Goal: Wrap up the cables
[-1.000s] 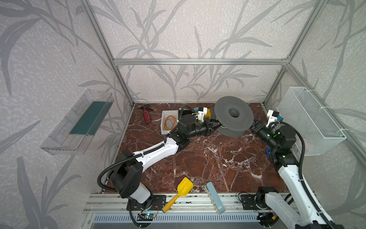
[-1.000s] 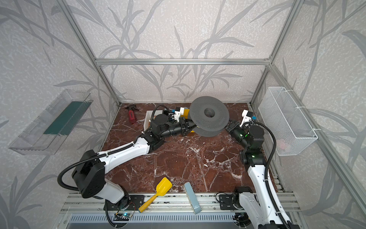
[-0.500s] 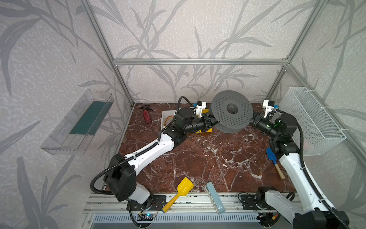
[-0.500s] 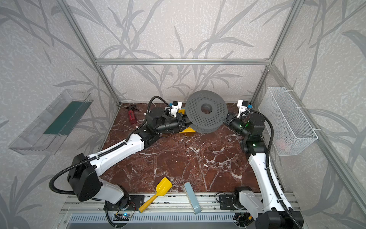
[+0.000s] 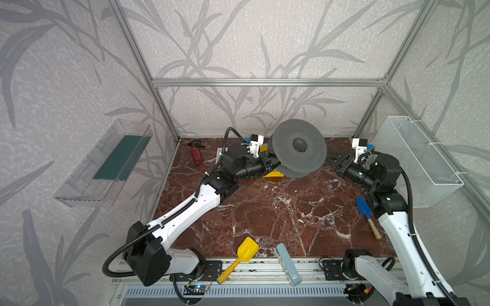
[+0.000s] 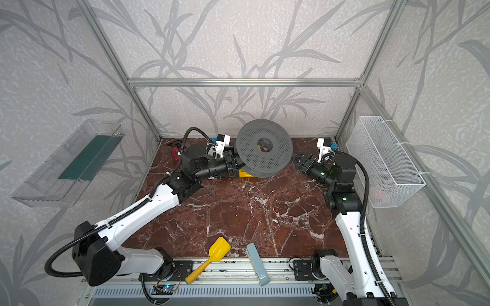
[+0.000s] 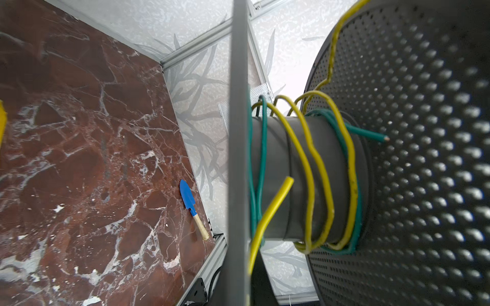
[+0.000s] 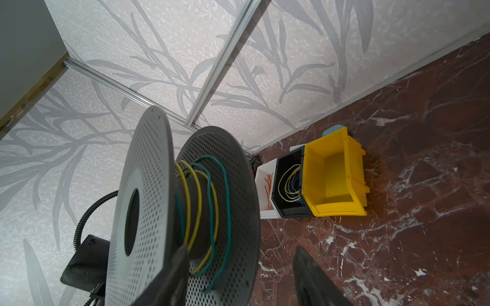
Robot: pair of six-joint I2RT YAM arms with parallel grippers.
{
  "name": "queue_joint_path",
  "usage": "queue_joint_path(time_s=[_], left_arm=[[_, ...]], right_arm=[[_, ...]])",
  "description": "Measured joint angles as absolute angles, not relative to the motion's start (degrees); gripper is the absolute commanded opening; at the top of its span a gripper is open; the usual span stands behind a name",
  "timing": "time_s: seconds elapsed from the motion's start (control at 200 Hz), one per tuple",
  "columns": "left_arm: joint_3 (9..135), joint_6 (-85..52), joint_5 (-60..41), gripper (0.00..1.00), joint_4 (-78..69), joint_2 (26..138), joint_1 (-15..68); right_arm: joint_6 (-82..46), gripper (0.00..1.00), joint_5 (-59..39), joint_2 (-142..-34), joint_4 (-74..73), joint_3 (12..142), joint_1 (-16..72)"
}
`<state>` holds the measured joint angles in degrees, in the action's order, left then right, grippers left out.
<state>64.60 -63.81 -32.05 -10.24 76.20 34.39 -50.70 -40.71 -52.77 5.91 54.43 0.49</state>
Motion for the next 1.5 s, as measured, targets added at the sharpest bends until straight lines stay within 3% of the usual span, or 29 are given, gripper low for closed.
queue_joint_path(time_s=[0.19,0.33,0.475,0.5,0.55,0.745,0.9,1.045,1.499], left_arm=[[59.94,-60.42,-30.48,0.00,-2.94,74.30,26.37],[57.63,-57.19,-30.37,0.00,1.91,74.13,25.50],[52.62,-55.70,-32.53,0.00,-0.01,74.61,27.44],[51.99,-55.51,-32.91,0.00,-0.36,75.09,28.01],[51.55,-55.05,-33.32,0.00,-0.95,77.03,30.00],[53.65,-53.58,-33.43,0.00,-3.90,87.50,39.18],[59.66,-54.43,-32.62,0.00,-7.53,97.23,42.87],[70.50,-56.07,-30.37,0.00,-8.58,107.96,43.55],[102.24,-62.85,-29.43,0.00,-10.17,134.32,43.81]], right_arm=[[-42.06,0.74,-39.20,-50.70,15.49,59.40,0.54],[-34.28,0.77,-35.09,-49.41,23.70,60.66,0.56],[-26.48,0.81,-30.76,-51.90,32.84,61.91,0.75],[-25.45,0.84,-29.78,-52.53,33.80,62.06,0.91],[-23.40,1.00,-27.57,-53.49,35.73,62.08,1.50],[-18.15,0.99,-13.56,-54.37,43.35,65.95,10.48],[-15.66,0.99,-4.78,-55.07,44.42,69.41,18.48],[-14.37,0.99,-1.43,-53.54,44.14,67.88,19.90],[-13.47,0.99,-2.39,-53.25,42.41,67.70,19.94]])
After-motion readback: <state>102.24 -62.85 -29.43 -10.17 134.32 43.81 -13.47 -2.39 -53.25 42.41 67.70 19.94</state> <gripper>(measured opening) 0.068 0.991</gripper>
